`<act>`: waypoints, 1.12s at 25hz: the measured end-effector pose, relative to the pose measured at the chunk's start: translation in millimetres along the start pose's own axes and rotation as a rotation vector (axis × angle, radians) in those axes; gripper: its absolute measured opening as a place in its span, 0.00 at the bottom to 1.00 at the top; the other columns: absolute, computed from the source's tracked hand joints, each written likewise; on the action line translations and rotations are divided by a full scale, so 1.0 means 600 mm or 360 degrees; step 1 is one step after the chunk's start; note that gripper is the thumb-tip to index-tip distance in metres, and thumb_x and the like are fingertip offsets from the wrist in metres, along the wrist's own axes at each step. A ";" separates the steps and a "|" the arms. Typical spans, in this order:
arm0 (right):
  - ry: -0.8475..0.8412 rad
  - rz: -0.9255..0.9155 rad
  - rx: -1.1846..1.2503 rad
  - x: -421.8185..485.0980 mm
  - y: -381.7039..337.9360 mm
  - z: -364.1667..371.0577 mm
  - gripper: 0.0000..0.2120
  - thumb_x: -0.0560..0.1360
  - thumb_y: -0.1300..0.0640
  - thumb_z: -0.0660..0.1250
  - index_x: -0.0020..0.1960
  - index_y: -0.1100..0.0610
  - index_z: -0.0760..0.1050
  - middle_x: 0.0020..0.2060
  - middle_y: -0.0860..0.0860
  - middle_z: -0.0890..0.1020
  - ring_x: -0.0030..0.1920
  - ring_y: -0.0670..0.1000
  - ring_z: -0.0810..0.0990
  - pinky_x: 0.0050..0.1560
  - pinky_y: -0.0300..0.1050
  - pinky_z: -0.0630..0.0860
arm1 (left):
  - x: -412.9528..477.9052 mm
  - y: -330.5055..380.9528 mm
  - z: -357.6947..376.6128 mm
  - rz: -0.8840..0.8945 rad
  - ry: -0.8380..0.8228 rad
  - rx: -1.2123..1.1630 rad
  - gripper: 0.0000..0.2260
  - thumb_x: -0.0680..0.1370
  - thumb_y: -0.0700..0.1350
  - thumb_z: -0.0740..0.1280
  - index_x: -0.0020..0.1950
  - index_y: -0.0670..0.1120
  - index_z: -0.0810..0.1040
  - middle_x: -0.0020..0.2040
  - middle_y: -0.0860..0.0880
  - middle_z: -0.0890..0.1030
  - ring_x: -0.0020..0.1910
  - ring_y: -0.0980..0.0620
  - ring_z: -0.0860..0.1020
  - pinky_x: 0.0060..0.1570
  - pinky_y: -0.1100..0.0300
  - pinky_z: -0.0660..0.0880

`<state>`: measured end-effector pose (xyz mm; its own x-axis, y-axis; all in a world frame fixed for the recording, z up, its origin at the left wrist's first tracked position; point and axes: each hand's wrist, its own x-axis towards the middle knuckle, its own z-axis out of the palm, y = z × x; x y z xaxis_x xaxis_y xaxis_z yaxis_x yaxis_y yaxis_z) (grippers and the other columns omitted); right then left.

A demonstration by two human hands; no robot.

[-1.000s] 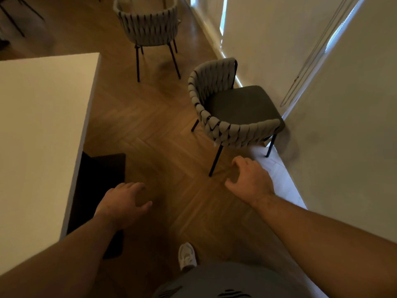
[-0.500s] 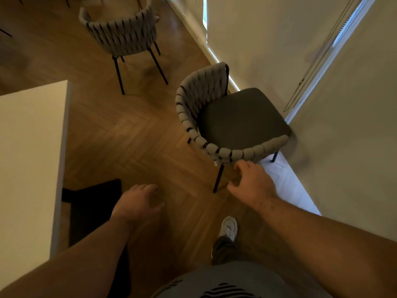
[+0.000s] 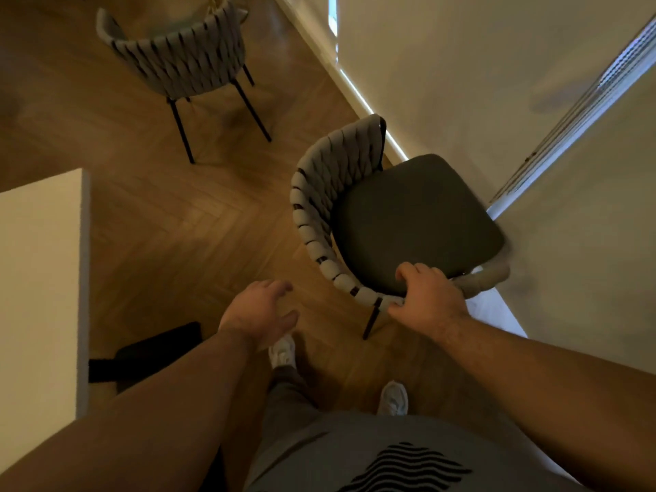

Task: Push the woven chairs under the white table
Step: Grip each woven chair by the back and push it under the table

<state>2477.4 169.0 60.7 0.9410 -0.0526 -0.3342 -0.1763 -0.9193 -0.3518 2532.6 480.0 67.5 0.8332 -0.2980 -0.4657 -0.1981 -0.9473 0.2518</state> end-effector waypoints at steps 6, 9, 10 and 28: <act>-0.0237 0.0460 -0.0052 0.082 -0.035 0.021 0.20 0.72 0.33 0.69 0.54 0.43 0.68 0.49 0.47 0.74 0.48 0.48 0.74 0.51 0.48 0.78 | 0.195 -0.039 -0.091 0.0391 -0.0355 0.0366 0.30 0.78 0.60 0.68 0.78 0.58 0.64 0.72 0.51 0.73 0.70 0.48 0.71 0.66 0.51 0.73; -0.0367 0.0605 0.0032 0.117 -0.067 0.036 0.23 0.70 0.32 0.69 0.58 0.43 0.70 0.51 0.47 0.75 0.50 0.50 0.76 0.54 0.51 0.79 | 0.277 -0.045 -0.138 0.0652 -0.0514 0.0659 0.31 0.78 0.61 0.68 0.79 0.57 0.64 0.75 0.51 0.70 0.71 0.47 0.71 0.65 0.49 0.74; -0.0405 0.0650 0.0075 0.126 -0.077 0.041 0.24 0.71 0.32 0.69 0.59 0.44 0.70 0.52 0.47 0.76 0.52 0.50 0.77 0.54 0.52 0.79 | 0.301 -0.045 -0.151 0.0715 -0.0541 0.0744 0.31 0.78 0.61 0.68 0.79 0.57 0.64 0.75 0.51 0.70 0.71 0.47 0.71 0.65 0.48 0.74; -0.0858 0.0875 0.0291 0.181 -0.064 0.126 0.31 0.73 0.39 0.73 0.71 0.50 0.72 0.62 0.52 0.78 0.59 0.53 0.78 0.61 0.50 0.79 | 0.490 0.040 -0.163 0.0931 -0.0907 0.1286 0.31 0.79 0.54 0.70 0.80 0.53 0.64 0.73 0.47 0.74 0.70 0.45 0.73 0.66 0.50 0.73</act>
<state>2564.6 227.9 -28.1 0.4440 -0.2415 -0.8629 -0.6640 -0.7353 -0.1359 2823.5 381.0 19.6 0.1904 -0.5321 -0.8250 -0.9229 -0.3836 0.0344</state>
